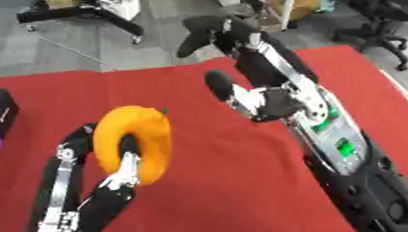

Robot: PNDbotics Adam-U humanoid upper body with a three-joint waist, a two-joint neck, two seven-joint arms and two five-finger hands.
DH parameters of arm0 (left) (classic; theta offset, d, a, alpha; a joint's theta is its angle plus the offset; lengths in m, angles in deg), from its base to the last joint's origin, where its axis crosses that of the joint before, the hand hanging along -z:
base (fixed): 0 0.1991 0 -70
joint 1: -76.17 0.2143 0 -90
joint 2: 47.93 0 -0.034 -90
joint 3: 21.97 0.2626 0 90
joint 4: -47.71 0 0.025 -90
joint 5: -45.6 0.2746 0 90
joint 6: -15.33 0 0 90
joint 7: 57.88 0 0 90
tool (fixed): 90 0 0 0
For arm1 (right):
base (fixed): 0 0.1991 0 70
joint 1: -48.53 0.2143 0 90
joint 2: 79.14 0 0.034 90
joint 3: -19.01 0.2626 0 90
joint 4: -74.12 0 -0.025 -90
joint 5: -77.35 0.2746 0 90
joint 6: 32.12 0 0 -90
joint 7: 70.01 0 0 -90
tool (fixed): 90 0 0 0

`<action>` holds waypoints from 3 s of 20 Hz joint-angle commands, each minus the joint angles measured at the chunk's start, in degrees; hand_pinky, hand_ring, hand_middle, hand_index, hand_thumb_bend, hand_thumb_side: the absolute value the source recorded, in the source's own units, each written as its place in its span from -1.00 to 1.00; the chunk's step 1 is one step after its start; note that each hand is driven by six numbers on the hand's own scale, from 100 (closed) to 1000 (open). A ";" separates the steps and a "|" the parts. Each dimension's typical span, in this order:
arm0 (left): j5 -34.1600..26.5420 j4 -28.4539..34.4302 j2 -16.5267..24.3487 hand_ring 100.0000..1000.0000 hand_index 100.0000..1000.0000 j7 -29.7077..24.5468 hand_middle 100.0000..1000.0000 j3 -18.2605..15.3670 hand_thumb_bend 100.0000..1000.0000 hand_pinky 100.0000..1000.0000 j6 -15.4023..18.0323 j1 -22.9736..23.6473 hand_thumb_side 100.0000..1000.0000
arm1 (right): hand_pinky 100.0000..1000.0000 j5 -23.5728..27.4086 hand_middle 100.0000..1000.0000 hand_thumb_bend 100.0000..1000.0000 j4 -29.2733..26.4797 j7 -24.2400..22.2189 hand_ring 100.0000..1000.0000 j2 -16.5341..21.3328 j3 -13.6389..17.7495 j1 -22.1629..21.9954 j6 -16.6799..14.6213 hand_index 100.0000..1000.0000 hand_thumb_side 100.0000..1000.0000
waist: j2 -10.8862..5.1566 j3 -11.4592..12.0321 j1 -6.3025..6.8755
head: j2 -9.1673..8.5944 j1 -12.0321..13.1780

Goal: Pick up the objects with one hand, pass them to the other hand, and then place them into the box on the other side of the table.

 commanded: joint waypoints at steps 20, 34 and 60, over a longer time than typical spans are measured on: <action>-22.89 -33.34 32.58 0.66 0.49 23.67 0.77 -27.52 -0.31 0.92 -26.49 1.58 0.12 | 1.00 -2.86 0.16 -0.98 -0.93 1.40 0.31 -3.82 2.70 -10.57 1.52 0.69 0.12 | -1.63 -7.73 0.90 | -8.37 25.35; -19.85 -9.81 32.85 0.72 0.42 23.67 0.85 -29.67 -0.14 1.00 -23.56 2.81 0.40 | 1.00 -3.30 0.14 -1.00 0.30 -0.62 0.29 -4.87 2.11 -12.75 1.00 0.65 0.17 | -2.48 -9.27 1.08 | -5.41 24.52; -1.20 1.30 -1.90 0.63 0.00 -22.84 0.64 3.16 -0.58 1.00 5.83 1.77 0.61 | 1.00 -1.93 0.61 -0.66 -6.29 -16.61 0.67 -2.40 -9.75 -6.95 -11.08 0.86 -0.33 | -1.87 -9.61 0.59 | 7.32 11.41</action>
